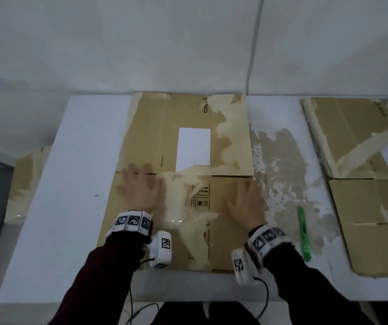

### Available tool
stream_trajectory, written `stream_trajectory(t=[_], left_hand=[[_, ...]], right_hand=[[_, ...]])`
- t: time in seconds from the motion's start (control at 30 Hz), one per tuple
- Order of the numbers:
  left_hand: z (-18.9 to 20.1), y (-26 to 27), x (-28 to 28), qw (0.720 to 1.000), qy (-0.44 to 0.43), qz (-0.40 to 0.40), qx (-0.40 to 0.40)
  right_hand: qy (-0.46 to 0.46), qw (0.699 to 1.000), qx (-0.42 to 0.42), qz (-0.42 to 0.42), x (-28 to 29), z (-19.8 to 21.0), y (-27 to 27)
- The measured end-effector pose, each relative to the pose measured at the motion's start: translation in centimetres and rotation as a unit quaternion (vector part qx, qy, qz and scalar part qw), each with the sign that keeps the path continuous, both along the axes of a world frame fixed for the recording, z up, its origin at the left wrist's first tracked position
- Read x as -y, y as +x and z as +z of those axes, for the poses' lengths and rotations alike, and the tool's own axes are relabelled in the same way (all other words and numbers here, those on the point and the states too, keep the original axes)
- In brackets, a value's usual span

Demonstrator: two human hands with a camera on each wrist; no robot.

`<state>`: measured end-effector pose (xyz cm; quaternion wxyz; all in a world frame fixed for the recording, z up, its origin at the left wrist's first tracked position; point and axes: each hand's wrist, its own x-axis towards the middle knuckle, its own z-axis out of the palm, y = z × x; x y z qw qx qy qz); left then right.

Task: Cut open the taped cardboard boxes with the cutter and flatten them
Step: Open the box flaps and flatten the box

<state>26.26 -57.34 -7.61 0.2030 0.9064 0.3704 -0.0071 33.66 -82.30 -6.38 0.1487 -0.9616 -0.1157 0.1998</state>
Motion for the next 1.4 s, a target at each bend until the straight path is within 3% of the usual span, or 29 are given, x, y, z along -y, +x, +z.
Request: stream_trajectory(t=[0.1,0.2,0.3,0.4,0.53,0.63,0.77,0.87,0.97,1.2,1.3,1.4], left_hand=[[0.1,1.1,-3.2,0.985,-0.040,0.166,-0.022],[0.3,2.4,-6.1,0.971,-0.096,0.219,-0.026],[0.2,2.9,-8.6,0.965,-0.127,0.220,-0.066],[0.1,3.0,-10.3,0.957,-0.198,0.213,-0.023],[1.4,3.0,-9.3,0.957,-0.194,0.216,0.016],[3.0,2.7,-8.0,0.961,-0.175,0.202,0.075],[4.9,2.0,-6.5,0.973,-0.140,0.113,0.142],[7.4,1.2,-3.7,0.967,-0.141,0.068,0.201],[10.1,0.9,0.7,0.950,-0.196,0.023,0.243],[12.9,5.8,15.4,0.905,-0.327,-0.059,0.266],[11.8,9.3,23.0,0.901,-0.376,-0.011,0.218],[10.2,12.6,30.0,0.875,-0.439,0.019,0.202]], right_hand=[[0.052,0.988,-0.013,-0.143,-0.8,0.0,4.7],[0.058,0.971,-0.052,-0.224,-1.9,-0.4,7.8],[0.124,0.947,-0.096,-0.279,-1.8,-0.8,9.7],[0.158,0.944,-0.135,-0.255,-1.2,-0.7,10.1],[0.110,0.968,-0.048,-0.222,-1.8,-0.6,8.1],[0.161,0.960,-0.004,-0.229,-1.7,0.0,6.4],[0.254,0.932,0.042,-0.254,0.2,2.9,4.3],[0.268,0.923,0.072,-0.266,3.6,5.9,3.0],[0.256,0.925,0.105,-0.259,9.1,8.4,3.2],[0.196,0.929,0.156,-0.272,25.1,11.5,7.7],[0.186,0.931,0.141,-0.281,32.2,11.7,10.4],[0.135,0.932,0.171,-0.289,38.3,11.8,13.7]])
